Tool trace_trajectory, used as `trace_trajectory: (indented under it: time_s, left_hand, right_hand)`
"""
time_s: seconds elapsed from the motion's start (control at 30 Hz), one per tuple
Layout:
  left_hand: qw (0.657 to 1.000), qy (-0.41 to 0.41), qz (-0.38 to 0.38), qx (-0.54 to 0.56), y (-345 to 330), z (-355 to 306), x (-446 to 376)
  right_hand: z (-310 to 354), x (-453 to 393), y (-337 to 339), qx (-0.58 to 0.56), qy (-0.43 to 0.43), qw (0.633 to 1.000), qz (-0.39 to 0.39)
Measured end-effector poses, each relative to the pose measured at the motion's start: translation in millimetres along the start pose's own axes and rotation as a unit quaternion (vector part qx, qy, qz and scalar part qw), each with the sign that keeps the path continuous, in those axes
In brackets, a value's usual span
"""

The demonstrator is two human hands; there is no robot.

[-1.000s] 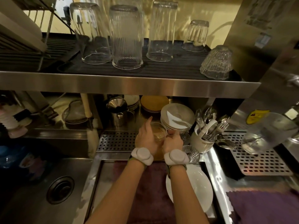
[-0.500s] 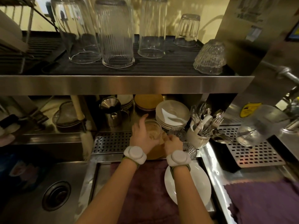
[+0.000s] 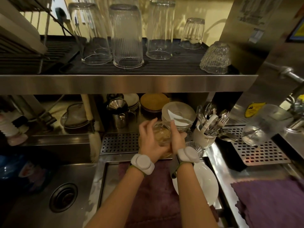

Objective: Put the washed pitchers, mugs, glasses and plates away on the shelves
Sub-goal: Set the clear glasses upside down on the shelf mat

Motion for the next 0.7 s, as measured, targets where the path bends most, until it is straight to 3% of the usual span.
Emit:
trace_trajectory:
  time_s: [0.1, 0.3, 0.5, 0.6, 0.7]
  left_hand:
    - [1.0, 0.007, 0.006, -0.009, 0.2, 2.9, 4.9]
    - [0.999, 0.025, 0.013, -0.021, 4.5, -0.1, 8.5]
    - [0.999, 0.02, -0.015, 0.028, 21.2, -22.6, 7.7]
    - [0.995, 0.0, -0.052, 0.079, 39.1, -36.7, 6.6]
    - [0.991, -0.032, -0.074, 0.103, 52.3, -52.0, 6.2]
  right_hand:
    - [9.7, 6.3, -0.2, -0.02, 0.038, 0.999, -0.023]
    - [44.3, 29.8, -3.6, -0.028, 0.212, 0.976, -0.031]
    - [84.5, 55.5, -7.5, 0.074, 0.354, 0.932, -0.018]
    - [104.1, 67.6, -8.3, 0.093, 0.384, 0.919, 0.011]
    - [123.8, 80.9, -10.2, 0.068, 0.397, 0.911, 0.087]
Point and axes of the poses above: each hand's wrist, its own x-axis away from the middle knuckle, its own y-axis out of the back of the hand, z = x × y, the point moved 9 cm from there along -x, towards the middle knuckle, and after that the axes turned 9 degrees about y, right-handed, at the moved point
